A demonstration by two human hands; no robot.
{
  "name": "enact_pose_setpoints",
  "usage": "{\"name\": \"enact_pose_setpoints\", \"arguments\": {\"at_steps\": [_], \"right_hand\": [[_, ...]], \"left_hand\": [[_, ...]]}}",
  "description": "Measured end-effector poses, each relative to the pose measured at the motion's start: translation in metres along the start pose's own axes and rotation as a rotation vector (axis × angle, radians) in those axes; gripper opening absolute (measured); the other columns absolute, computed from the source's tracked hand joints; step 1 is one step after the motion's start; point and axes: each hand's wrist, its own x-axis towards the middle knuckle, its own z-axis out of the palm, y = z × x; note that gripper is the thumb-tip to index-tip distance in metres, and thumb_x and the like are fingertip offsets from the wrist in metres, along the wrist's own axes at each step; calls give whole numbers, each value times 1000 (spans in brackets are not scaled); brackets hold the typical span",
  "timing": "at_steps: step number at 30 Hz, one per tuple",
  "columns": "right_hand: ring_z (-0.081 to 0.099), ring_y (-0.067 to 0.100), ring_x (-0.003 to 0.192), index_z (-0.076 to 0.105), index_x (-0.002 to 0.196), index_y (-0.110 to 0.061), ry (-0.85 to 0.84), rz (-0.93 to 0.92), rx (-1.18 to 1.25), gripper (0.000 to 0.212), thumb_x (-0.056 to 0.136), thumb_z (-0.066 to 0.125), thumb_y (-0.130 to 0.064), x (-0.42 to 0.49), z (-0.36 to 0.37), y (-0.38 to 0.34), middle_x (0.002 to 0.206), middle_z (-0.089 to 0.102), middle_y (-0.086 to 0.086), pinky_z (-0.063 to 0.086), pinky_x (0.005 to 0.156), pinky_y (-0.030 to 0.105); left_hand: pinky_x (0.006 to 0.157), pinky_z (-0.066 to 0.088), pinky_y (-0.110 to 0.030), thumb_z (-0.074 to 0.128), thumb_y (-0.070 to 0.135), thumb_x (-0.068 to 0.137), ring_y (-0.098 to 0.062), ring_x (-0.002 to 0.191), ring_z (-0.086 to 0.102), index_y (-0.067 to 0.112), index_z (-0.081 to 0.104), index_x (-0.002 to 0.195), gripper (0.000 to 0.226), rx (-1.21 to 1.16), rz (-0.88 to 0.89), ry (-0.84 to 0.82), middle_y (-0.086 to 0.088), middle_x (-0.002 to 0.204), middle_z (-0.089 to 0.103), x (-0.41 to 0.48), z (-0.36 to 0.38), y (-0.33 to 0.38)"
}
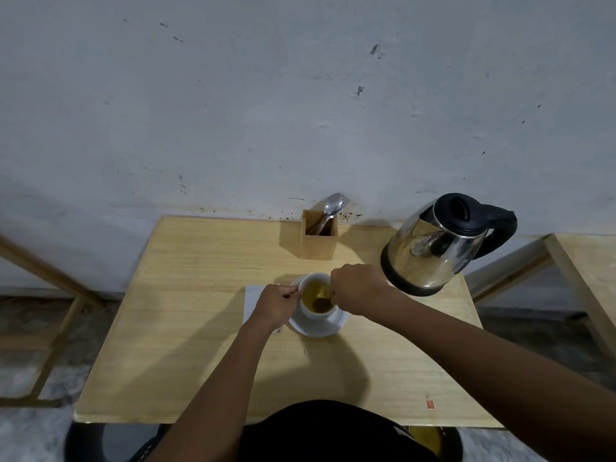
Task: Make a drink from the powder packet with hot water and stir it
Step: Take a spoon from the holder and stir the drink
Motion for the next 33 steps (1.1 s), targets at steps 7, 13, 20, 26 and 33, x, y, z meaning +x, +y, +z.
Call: {"name": "enact_pose_setpoints", "arguments": {"at_steps": [7, 13, 20, 26, 33], "right_hand": [[53, 22, 72, 61, 106, -10, 52, 15, 13, 16, 96, 49, -16, 8, -6, -7, 97, 65, 7, 41, 61, 32], [52, 19, 72, 58, 109, -9, 14, 8, -55, 16, 96, 50, -14, 8, -15, 0, 91, 61, 5, 41, 62, 29], [54, 19, 72, 58, 107, -11, -19, 11, 68, 20, 94, 54, -27, 11, -13, -10, 82, 54, 2, 42, 61, 30], [55, 20, 75, 58, 109, -11, 36, 39, -16, 17, 96, 47, -14, 12, -15, -7, 95, 63, 6, 40, 62, 30], [53, 18, 73, 57, 108, -10, -52, 10, 36, 20, 93, 56, -22, 9, -17, -7, 83, 54, 2, 42, 63, 29]], "left_hand": [[76, 43, -26, 56, 19, 92, -19, 90, 61, 7, 64, 119, 30, 0, -1, 5, -14, 111, 71, -1, 0, 0], [78, 46, -27, 57, 19, 91, -18, 90, 62, 7, 64, 119, 31, -18, -23, -6, -10, 104, 71, 0, -1, 3], [67, 45, -24, 56, 19, 92, -27, 89, 66, 10, 62, 122, 32, -9, -39, -22, -15, 109, 71, -1, -3, 5], [67, 43, -26, 57, 19, 91, -14, 73, 56, 8, 66, 116, 29, -12, -38, -13, -7, 88, 67, -3, -4, 7], [84, 53, -41, 56, 20, 92, -35, 106, 63, 10, 63, 121, 31, -18, -45, -31, -17, 111, 70, -5, -4, 10]]}}
